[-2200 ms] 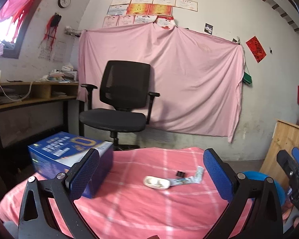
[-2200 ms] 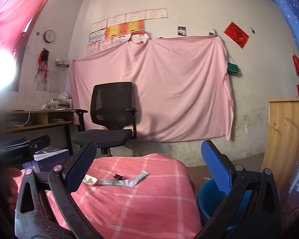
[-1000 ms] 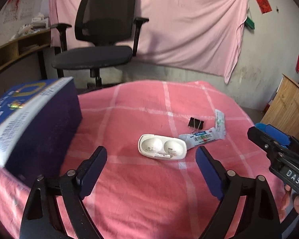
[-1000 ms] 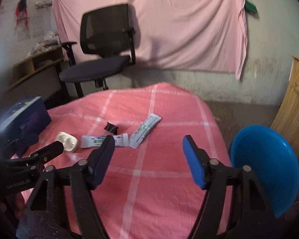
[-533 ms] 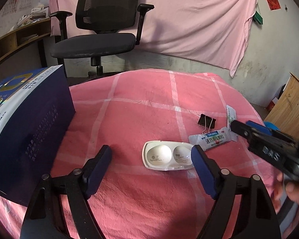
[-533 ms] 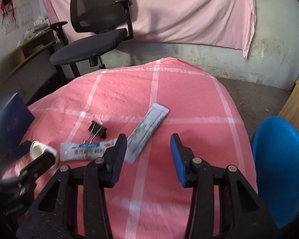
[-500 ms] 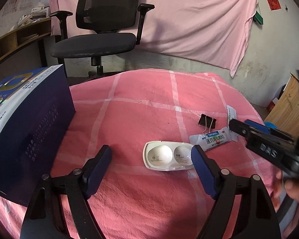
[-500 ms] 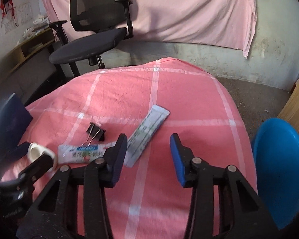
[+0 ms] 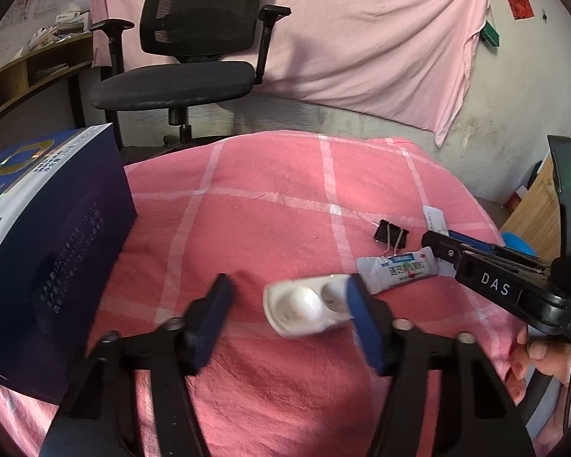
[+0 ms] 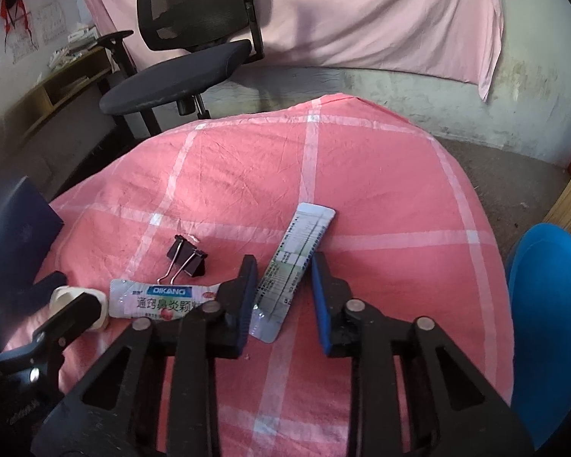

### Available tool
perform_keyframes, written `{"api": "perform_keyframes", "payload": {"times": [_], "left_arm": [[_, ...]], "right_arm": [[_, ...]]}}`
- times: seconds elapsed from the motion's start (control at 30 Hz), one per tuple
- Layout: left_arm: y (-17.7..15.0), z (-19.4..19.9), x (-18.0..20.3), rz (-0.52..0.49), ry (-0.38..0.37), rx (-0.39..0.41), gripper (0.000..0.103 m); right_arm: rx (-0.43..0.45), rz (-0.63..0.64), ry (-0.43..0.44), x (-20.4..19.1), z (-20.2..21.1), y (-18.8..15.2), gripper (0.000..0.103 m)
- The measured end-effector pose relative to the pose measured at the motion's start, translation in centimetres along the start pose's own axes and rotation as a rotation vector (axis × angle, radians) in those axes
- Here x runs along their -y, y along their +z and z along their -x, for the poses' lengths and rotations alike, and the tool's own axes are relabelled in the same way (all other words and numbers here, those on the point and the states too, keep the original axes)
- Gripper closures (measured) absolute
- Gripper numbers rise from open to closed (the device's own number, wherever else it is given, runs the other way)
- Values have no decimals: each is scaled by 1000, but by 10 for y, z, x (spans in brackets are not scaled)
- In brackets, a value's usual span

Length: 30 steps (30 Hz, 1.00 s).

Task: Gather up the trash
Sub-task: 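Grasp the white earbud case with the left tool while the right tool grasps the white medicine strip, then lift the earbud case and medicine strip toward the blue bucket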

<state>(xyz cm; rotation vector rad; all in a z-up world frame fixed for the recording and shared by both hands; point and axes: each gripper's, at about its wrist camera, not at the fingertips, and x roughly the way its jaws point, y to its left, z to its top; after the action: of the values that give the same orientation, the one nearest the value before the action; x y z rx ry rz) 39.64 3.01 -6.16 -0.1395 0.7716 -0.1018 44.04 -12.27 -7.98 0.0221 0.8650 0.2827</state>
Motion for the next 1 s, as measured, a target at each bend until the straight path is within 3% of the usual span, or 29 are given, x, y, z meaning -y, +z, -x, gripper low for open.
{"api": "perform_keyframes", "payload": {"times": [0.07, 0.23, 0.4, 0.67, 1.0], "left_arm": [[0, 1, 1, 2, -19, 2, 70], [0, 3, 0, 15, -28, 11, 70], [-5, 10, -1, 38, -32, 29, 70], [-11, 37, 5, 50, -31, 109, 70], [-5, 81, 56, -26, -3, 231, 70]], "right_arm": [[3, -16, 21, 4, 1, 0, 70], [15, -47, 73, 8, 6, -4, 81], [42, -55, 97, 7, 15, -9, 84], [216, -9, 76, 3, 62, -27, 85], [397, 19, 79, 6, 113, -47, 85]]}}
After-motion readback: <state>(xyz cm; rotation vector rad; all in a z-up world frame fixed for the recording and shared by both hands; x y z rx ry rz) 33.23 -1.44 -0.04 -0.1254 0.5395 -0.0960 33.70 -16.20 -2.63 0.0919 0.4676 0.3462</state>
